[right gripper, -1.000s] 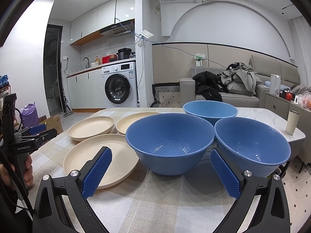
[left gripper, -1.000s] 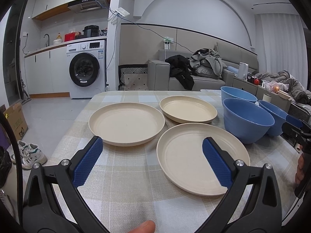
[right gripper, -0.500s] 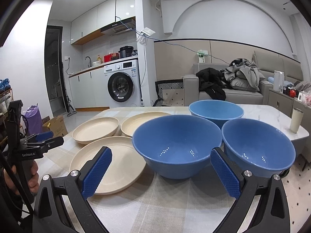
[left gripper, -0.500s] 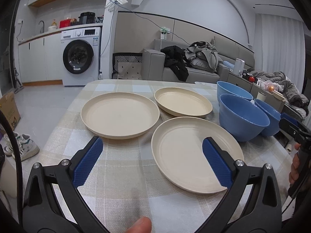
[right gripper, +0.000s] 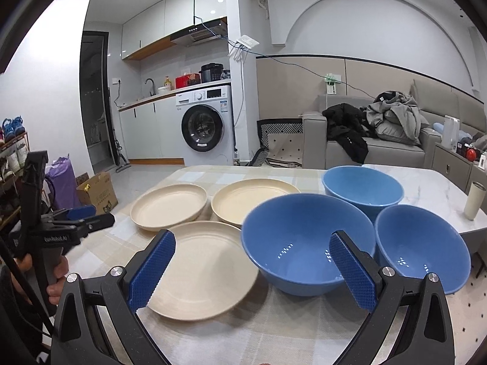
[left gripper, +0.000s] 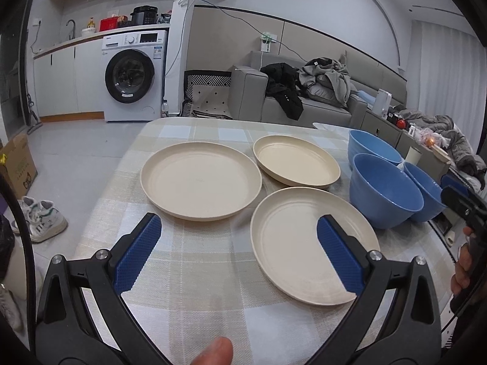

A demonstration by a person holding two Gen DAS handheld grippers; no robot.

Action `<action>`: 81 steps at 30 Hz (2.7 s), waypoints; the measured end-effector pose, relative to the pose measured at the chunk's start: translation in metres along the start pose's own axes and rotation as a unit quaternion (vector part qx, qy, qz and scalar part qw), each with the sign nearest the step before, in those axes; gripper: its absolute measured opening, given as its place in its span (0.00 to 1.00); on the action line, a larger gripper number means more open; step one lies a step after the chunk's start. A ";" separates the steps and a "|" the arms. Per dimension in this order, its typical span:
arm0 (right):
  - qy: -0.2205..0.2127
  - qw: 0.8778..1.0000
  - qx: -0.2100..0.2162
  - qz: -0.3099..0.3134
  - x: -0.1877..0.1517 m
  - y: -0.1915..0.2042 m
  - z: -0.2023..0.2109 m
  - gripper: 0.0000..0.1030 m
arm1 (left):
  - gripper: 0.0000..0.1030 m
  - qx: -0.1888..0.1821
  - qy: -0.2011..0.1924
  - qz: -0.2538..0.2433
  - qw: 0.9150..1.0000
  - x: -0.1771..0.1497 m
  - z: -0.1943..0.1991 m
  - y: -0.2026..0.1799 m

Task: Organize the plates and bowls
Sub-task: 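Move the left tool toward the large cream plate while the right tool approaches another plate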

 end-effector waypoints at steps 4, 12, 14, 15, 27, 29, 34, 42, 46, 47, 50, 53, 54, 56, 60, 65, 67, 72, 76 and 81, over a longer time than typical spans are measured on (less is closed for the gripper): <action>0.002 1.000 0.024 -0.011 0.017 0.009 -0.004 1.00 | 0.99 0.009 0.002 0.005 1.000 0.009 0.007 0.006; 0.011 0.998 0.054 -0.019 0.054 0.029 -0.018 1.00 | 0.99 0.063 0.001 0.004 0.998 0.026 0.016 0.033; 0.014 0.998 0.055 -0.015 0.062 0.034 -0.023 1.00 | 0.99 0.066 0.001 0.008 0.998 0.029 0.018 0.040; 0.015 0.998 0.058 -0.014 0.064 0.036 -0.026 1.00 | 0.99 0.066 0.000 0.009 0.998 0.031 0.018 0.042; 0.033 0.995 0.090 -0.021 0.085 0.065 -0.069 0.99 | 0.99 0.057 0.023 0.058 0.996 0.050 -0.008 0.079; 0.035 0.995 0.092 -0.023 0.090 0.069 -0.077 0.99 | 0.99 0.057 0.020 0.066 0.996 0.052 -0.010 0.083; 0.042 0.994 0.095 -0.016 0.100 0.077 -0.095 0.99 | 0.99 0.066 0.026 0.066 0.995 0.057 -0.023 0.090; 0.090 0.992 0.087 -0.006 0.082 0.087 -0.143 0.96 | 0.99 0.067 0.052 0.075 0.994 0.052 -0.061 0.099; 0.115 0.990 0.084 -0.003 0.070 0.091 -0.169 0.90 | 0.99 0.073 0.065 0.077 0.992 0.048 -0.082 0.104; 0.117 0.990 0.082 -0.003 0.066 0.090 -0.173 0.90 | 0.99 0.074 0.068 0.078 0.992 0.047 -0.087 0.106; 0.128 0.988 0.080 -0.007 0.056 0.089 -0.191 0.89 | 0.99 0.076 0.077 0.084 0.991 0.045 -0.101 0.113; 0.143 0.986 0.080 -0.011 0.046 0.089 -0.206 0.87 | 0.99 0.078 0.086 0.090 0.989 0.042 -0.117 0.120; 0.149 0.986 0.080 -0.012 0.043 0.090 -0.213 0.87 | 0.99 0.082 0.090 0.092 0.988 0.040 -0.122 0.123; 0.159 0.984 0.079 -0.015 0.038 0.089 -0.224 0.85 | 0.99 0.088 0.100 0.096 0.986 0.036 -0.132 0.128; 0.181 0.979 0.087 -0.013 0.028 0.093 -0.243 0.79 | 0.99 0.098 0.113 0.107 0.983 0.031 -0.148 0.139; 0.218 0.972 0.089 -0.010 0.007 0.099 -0.268 0.78 | 0.99 0.099 0.126 0.118 0.980 0.023 -0.167 0.148; 0.225 0.970 0.090 -0.010 0.002 0.100 -0.276 0.74 | 0.97 0.099 0.133 0.116 0.979 0.019 -0.175 0.149; 0.244 0.965 0.095 -0.006 -0.012 0.108 -0.294 0.64 | 0.94 0.100 0.137 0.106 0.980 0.016 -0.186 0.148; 0.255 0.962 0.096 -0.001 -0.019 0.113 -0.306 0.56 | 0.83 0.096 0.150 0.101 0.979 0.011 -0.195 0.147; 0.267 0.960 0.088 -0.002 -0.028 0.115 -0.318 0.52 | 0.73 0.088 0.162 0.104 0.977 0.003 -0.203 0.144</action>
Point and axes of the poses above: each gripper's, at about its wrist camera, not at the fingertips, and z roughly against the way its jaws point, y to its left, x to its top, the point moved 8 cm from there along -z, roughly the way its jaws point, and after that the axes turned 1 degree about -y, right-handed, at the moved point
